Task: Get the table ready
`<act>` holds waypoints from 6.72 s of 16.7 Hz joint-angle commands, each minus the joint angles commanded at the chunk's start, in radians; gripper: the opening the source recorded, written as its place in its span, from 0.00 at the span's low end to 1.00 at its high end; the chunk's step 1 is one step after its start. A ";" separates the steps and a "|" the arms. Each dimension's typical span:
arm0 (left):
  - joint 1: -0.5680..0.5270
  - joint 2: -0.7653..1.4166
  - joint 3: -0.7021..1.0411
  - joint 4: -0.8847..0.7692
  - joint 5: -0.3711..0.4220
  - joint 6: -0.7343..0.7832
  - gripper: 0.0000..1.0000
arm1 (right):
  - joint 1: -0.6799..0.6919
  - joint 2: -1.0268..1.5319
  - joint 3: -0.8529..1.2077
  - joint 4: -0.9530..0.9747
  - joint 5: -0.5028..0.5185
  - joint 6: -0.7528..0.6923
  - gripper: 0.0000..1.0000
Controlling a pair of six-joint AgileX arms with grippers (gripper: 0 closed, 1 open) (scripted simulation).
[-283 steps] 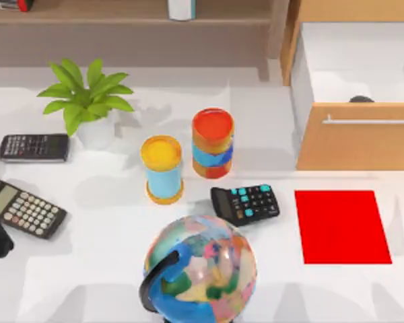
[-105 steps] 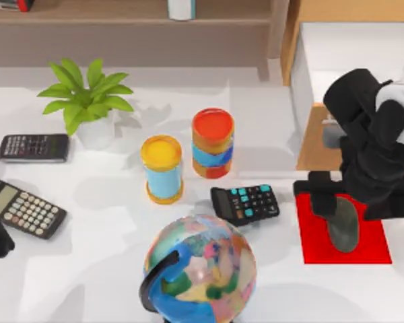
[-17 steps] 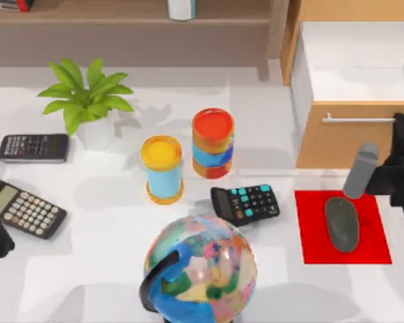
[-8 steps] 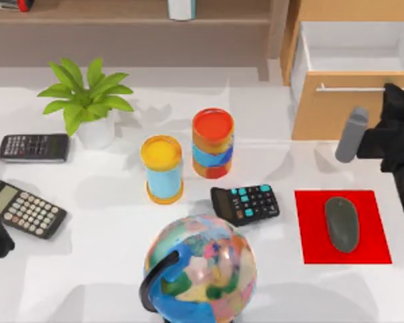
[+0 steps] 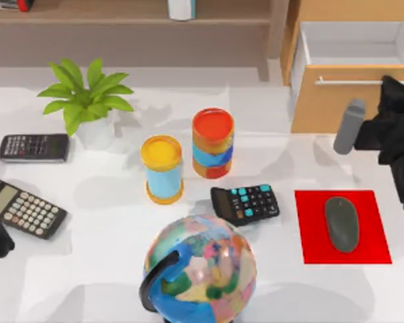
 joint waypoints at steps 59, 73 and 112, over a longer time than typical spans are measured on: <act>0.000 0.000 0.000 0.000 0.000 0.000 1.00 | -0.067 0.126 0.360 -0.242 -0.070 0.026 1.00; 0.000 0.000 0.000 0.000 0.000 0.000 1.00 | -0.038 0.137 0.281 -0.196 -0.045 0.022 1.00; 0.000 0.000 0.000 0.000 0.000 0.000 1.00 | 0.519 0.312 1.265 -0.937 0.512 1.545 1.00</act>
